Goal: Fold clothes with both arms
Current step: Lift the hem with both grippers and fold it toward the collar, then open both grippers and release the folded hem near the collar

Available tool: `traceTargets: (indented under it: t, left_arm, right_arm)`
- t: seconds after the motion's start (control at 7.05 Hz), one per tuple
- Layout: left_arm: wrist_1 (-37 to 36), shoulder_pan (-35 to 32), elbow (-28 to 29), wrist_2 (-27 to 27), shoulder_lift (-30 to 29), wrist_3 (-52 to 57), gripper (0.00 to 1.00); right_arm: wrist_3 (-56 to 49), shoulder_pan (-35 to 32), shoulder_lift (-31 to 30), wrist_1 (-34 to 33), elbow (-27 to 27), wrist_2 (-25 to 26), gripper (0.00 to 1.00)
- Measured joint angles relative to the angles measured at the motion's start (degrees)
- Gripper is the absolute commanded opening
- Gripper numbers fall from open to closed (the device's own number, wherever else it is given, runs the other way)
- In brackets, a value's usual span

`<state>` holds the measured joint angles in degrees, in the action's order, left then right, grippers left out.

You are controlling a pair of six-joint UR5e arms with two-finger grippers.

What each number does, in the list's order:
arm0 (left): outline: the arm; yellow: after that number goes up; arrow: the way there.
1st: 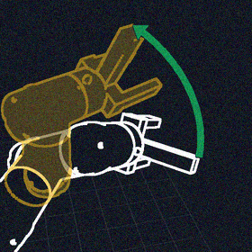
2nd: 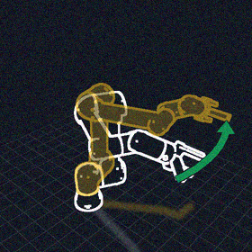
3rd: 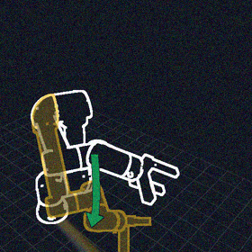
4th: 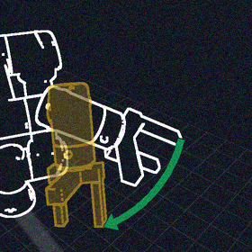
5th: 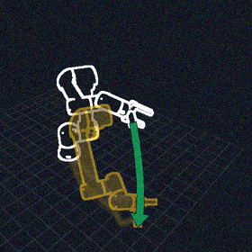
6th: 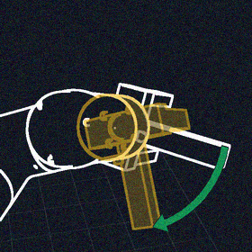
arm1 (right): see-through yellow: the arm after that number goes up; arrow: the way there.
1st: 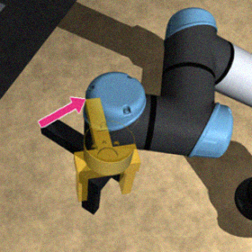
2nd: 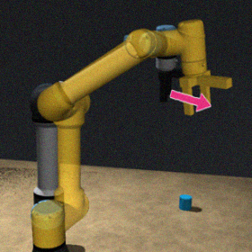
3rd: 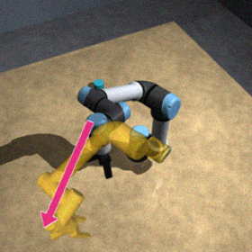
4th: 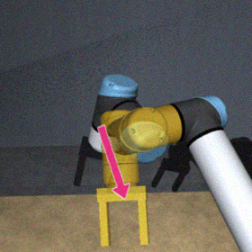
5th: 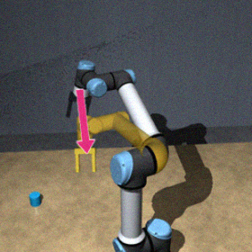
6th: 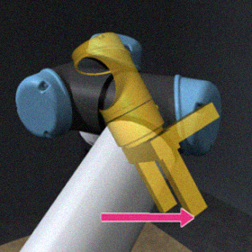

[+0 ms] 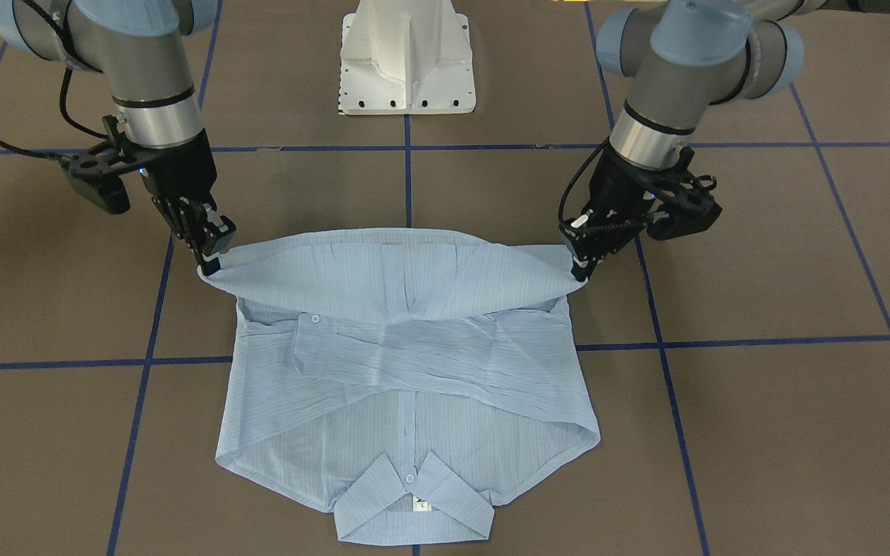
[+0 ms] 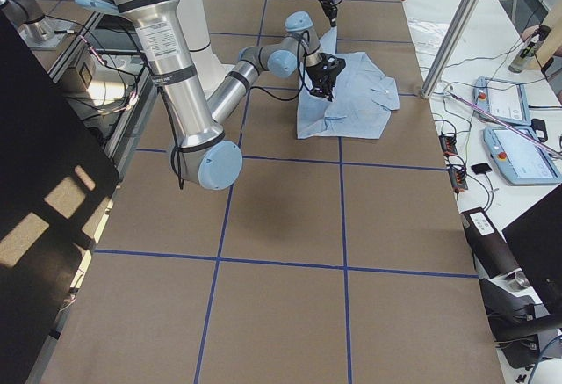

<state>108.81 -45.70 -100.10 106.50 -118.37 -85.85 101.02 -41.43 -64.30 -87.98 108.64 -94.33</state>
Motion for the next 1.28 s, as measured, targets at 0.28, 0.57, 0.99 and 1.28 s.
traceTargets:
  t: [0.28, 0.57, 0.99, 1.28]
  left_arm:
    - [8.26, -1.34, 12.0, 0.0, -3.52, 0.13, 0.0]
    - [14.44, -1.71, 21.68, -0.12, -7.02, 0.15, 0.0]
    - [18.18, -2.02, 28.28, -0.37, -9.17, 0.21, 0.0]
    - [20.26, -2.74, 30.49, -0.41, -9.57, 0.24, 0.0]
  right_arm:
    - [-3.02, -2.45, 6.12, 4.18, -13.51, -0.41, 0.0]
    - [-3.49, -3.97, 9.06, 11.53, -23.86, -1.77, 0.0]
    - [-3.51, -4.77, 14.25, 14.73, -33.68, -2.34, 0.0]
    - [-3.75, -5.95, 15.42, 17.38, -38.07, -2.42, 0.0]
